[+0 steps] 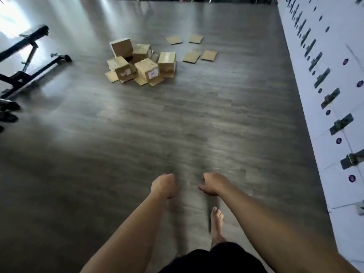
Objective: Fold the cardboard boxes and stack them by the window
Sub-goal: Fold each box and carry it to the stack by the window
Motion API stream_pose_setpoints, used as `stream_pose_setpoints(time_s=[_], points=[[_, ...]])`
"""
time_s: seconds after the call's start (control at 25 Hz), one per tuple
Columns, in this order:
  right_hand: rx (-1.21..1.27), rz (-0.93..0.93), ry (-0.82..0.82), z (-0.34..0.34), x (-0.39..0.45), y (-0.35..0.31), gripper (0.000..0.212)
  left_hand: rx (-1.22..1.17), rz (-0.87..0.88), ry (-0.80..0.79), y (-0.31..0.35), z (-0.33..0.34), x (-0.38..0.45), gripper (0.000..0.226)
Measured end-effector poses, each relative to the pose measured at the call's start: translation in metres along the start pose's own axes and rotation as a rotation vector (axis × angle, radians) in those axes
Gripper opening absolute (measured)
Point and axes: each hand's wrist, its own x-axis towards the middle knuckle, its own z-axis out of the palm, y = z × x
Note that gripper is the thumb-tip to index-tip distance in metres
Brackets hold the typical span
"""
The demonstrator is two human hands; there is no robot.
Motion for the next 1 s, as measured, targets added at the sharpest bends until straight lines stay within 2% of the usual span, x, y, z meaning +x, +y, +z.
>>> stream_pose_setpoints(time_s=[0.24, 0.44, 0.68, 1.0], points=[[-0.012, -0.022, 0.039, -0.131, 0.15, 0.042, 0.048, -0.034, -0.065, 0.036, 0.047, -0.094, 0.141, 0.034], [-0.041, -0.064, 0.066, -0.237, 0.255, 0.047, 0.052, -0.124, -0.14, 0.085, 0.066, -0.17, 0.242, 0.038], [-0.057, -0.065, 0.056, -0.323, 0.386, 0.018, 0.049, -0.132, -0.147, 0.027, 0.055, -0.249, 0.376, 0.038], [0.022, -0.015, 0.117, -0.476, 0.545, -0.053, 0.052, -0.083, -0.102, 0.078, 0.016, -0.412, 0.561, 0.034]])
